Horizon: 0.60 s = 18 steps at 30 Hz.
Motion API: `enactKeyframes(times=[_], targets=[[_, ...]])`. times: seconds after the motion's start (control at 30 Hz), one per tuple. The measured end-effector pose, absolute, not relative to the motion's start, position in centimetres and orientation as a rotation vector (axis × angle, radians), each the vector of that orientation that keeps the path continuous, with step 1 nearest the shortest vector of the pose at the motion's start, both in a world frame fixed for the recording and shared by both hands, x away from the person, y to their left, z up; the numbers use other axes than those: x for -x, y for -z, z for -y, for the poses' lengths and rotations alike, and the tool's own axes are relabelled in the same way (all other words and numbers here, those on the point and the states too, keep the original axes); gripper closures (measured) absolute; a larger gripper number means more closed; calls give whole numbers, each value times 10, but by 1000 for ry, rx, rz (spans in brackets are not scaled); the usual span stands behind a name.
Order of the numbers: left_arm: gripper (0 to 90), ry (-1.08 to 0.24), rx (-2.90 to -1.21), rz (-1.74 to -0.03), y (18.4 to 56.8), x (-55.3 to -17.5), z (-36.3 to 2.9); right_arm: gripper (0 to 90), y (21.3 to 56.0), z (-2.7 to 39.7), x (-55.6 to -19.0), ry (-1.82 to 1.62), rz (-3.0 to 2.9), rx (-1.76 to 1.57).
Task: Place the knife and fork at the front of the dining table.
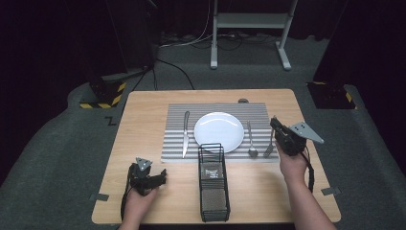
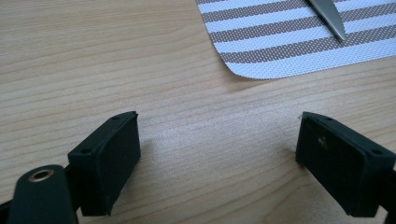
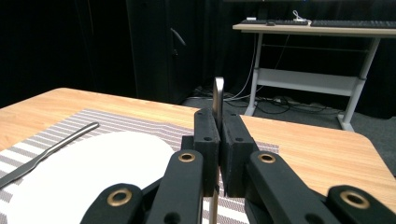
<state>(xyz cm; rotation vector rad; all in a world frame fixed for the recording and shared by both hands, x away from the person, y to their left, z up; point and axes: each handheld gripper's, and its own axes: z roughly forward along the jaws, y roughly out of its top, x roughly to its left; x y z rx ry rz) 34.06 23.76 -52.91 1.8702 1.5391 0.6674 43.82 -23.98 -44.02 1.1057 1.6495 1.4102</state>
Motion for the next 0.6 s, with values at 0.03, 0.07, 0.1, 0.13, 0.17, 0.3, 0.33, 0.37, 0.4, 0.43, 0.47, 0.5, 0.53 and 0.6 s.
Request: enactKeyframes(times=[0.03, 0.07, 0.1, 0.13, 0.17, 0.3, 0.33, 0.37, 0.4, 0.43, 0.47, 0.5, 0.53, 0.6], targets=[[138, -667, -1870, -1539, 529, -341, -238, 866, 440, 240, -438, -1410, -1649, -1106], [138, -668, -1870, -1539, 529, -341, -238, 865, 441, 238, -445, -1409, -1647, -1118], [138, -667, -1870, -1539, 529, -341, -238, 865, 442, 237, -448, -1407, -1647, -1121], [138, -667, -1870, -1539, 529, -341, -238, 864, 443, 236, -452, -1401, -1647, -1127], [138, -668, -1869, -1539, 529, -341, -238, 864, 443, 236, -452, -1401, -1647, -1127], [140, -668, -1869, -1538, 529, -341, -238, 862, 447, 232, -466, -1393, -1654, -1150], [140, -667, -1868, -1537, 529, -340, -238, 862, 448, 231, -474, -1391, -1662, -1167], [140, -667, -1868, -1538, 529, -340, -238, 862, 449, 230, -477, -1389, -1665, -1177], [140, -667, -1868, -1537, 529, -340, -238, 862, 451, 230, -481, -1386, -1670, -1186], [140, -667, -1868, -1537, 529, -340, -238, 862, 451, 230, -484, -1388, -1675, -1193], [140, -667, -1868, -1537, 529, -340, -238, 862, 451, 230, -484, -1388, -1675, -1193], [140, -667, -1868, -1537, 529, -340, -238, 860, 453, 230, -490, -1385, -1682, -1211], [140, -667, -1868, -1537, 529, -340, -238, 861, 454, 229, -492, -1383, -1683, -1220], [140, -667, -1868, -1537, 529, -340, -238, 859, 457, 228, -495, -1382, -1679, -1224]])
